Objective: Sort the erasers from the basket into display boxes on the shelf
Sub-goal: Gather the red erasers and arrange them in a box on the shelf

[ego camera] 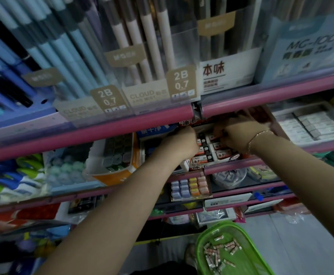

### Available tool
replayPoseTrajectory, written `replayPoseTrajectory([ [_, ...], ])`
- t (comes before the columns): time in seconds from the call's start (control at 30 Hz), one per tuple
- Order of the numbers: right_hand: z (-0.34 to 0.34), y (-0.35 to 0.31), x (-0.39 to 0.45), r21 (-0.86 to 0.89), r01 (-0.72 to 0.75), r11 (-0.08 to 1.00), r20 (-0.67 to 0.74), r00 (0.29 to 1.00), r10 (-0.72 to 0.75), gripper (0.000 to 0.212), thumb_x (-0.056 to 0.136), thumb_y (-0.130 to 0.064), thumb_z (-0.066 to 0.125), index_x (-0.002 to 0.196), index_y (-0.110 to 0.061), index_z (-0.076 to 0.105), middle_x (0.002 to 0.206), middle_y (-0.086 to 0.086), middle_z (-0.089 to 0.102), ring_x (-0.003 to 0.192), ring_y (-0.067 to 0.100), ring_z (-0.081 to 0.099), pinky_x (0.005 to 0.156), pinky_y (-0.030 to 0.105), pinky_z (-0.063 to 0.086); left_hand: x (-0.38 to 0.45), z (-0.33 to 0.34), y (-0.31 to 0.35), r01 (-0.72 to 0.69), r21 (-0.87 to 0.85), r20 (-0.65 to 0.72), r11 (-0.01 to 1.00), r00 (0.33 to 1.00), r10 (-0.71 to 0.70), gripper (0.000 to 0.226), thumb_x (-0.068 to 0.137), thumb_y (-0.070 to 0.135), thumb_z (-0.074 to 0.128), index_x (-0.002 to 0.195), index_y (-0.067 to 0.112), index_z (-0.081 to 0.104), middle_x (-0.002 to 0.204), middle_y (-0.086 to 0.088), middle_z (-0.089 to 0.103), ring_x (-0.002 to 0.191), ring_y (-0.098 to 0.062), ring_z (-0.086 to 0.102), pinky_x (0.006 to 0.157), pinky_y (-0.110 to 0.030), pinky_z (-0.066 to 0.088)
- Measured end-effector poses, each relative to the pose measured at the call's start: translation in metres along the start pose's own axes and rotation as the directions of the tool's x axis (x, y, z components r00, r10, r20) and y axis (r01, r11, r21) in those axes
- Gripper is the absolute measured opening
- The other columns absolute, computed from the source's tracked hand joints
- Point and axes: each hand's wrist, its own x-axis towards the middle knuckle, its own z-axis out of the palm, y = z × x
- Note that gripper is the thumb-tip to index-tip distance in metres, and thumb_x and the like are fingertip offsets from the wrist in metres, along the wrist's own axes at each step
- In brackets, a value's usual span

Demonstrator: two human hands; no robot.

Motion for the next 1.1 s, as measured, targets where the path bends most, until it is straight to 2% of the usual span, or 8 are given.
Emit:
replayPoseTrajectory([
  [0.17, -0.002, 0.001, 0.003, -0.069, 0.05, 0.996, 0.063, 0.997, -0.045, 0.031, 0.083, -0.018, 0.056, 0.112, -0.025, 0.064, 0.128, 0.004, 0.056, 0.115, 0.029, 0.053, 0.097, 0.033, 0.044, -0.002, 0.001, 0.002, -0.004, 0.004, -0.011, 1.0, 1.0, 0.004, 0.014, 0.09, 0.015, 0.056, 0.101, 0.009, 0.063, 0.095, -0.007, 0.064, 0.081, -0.023, 0.064, 0.075, -0.039, 0.057],
  [0.33, 0.001, -0.007, 0.0, -0.149, 0.007, 0.989, 0.082, 0.997, 0.005, 0.031, 0.087, -0.019, 0.051, 0.116, -0.02, 0.06, 0.119, 0.008, 0.062, 0.109, 0.028, 0.058, 0.089, 0.032, 0.047, -0.01, -0.001, -0.01, -0.037, -0.349, -0.084, 0.936, 0.996, 0.008, 0.023, 0.09, 0.034, 0.06, 0.08, 0.013, 0.059, 0.072, -0.004, 0.058, 0.061, -0.015, 0.055, 0.041, -0.019, 0.039],
  [0.47, -0.005, -0.018, -0.014, 0.263, -0.077, 0.962, -0.074, 0.992, 0.1, 0.024, 0.088, -0.016, 0.053, 0.107, -0.02, 0.068, 0.11, 0.011, 0.067, 0.099, 0.03, 0.063, 0.085, 0.033, 0.048, -0.021, 0.006, -0.023, 0.074, -0.878, -0.042, 0.473, 0.972, -0.232, 0.04, 0.08, 0.051, 0.069, 0.105, 0.02, 0.067, 0.106, -0.006, 0.069, 0.098, -0.024, 0.065, 0.062, -0.022, 0.054],
  [0.57, -0.01, -0.039, -0.031, 0.944, -0.219, 0.248, 0.175, 0.967, 0.185, 0.009, 0.084, -0.019, 0.065, 0.091, -0.013, 0.068, 0.089, 0.013, 0.071, 0.073, 0.024, 0.069, 0.074, 0.039, 0.057, -0.024, 0.014, -0.019, 0.074, -0.984, 0.015, 0.161, 0.941, -0.339, 0.044, 0.073, 0.047, 0.077, 0.11, 0.025, 0.068, 0.117, -0.002, 0.067, 0.109, -0.025, 0.06, 0.094, -0.044, 0.049],
  [0.63, -0.003, -0.052, -0.038, 0.963, -0.264, 0.06, 0.26, 0.963, 0.064, 0.018, 0.078, -0.018, 0.072, 0.091, -0.012, 0.061, 0.079, 0.011, 0.07, 0.065, 0.022, 0.067, 0.07, 0.039, 0.057, -0.024, 0.019, -0.012, -0.018, -0.985, -0.084, 0.173, 0.92, -0.382, 0.025, 0.075, 0.043, 0.077, 0.094, 0.029, 0.069, 0.102, 0.006, 0.07, 0.099, -0.015, 0.062, 0.087, -0.035, 0.051],
  [0.8, 0.008, -0.058, -0.038, 0.969, -0.228, 0.097, 0.214, 0.967, 0.138, 0.027, 0.075, 0.004, 0.071, 0.088, -0.012, 0.054, 0.053, -0.003, 0.06, 0.057, 0.02, 0.063, 0.069, 0.04, 0.056, -0.029, 0.025, 0.0, -0.228, -0.877, -0.364, 0.423, 0.89, -0.276, 0.017, 0.08, 0.045, 0.071, 0.075, 0.037, 0.057, 0.062, 0.035, 0.06, 0.063, 0.022, 0.053, 0.049, 0.001, 0.036],
  [0.97, 0.004, -0.04, -0.032, 0.965, -0.248, -0.085, 0.26, 0.948, 0.183, 0.041, 0.075, 0.017, 0.06, 0.108, -0.008, 0.06, 0.086, 0.012, 0.067, 0.059, 0.022, 0.068, 0.059, 0.032, 0.058, -0.032, 0.012, -0.016, -0.061, -0.886, -0.166, 0.46, 0.968, -0.19, 0.027, 0.077, 0.061, 0.066, 0.067, 0.036, 0.058, 0.07, 0.024, 0.063, 0.07, 0.006, 0.059, 0.071, -0.022, 0.05],
  [1.1, 0.008, -0.04, -0.026, 0.941, -0.239, -0.24, 0.289, 0.936, 0.2, 0.037, 0.077, 0.019, 0.049, 0.101, -0.007, 0.061, 0.085, 0.015, 0.063, 0.06, 0.024, 0.068, 0.055, 0.03, 0.056, -0.038, 0.011, -0.021, -0.056, -0.804, 0.006, 0.592, 0.995, 0.102, 0.018, 0.08, 0.038, 0.073, 0.081, 0.02, 0.071, 0.069, 0.003, 0.067, 0.058, -0.009, 0.06, 0.047, -0.022, 0.047],
])
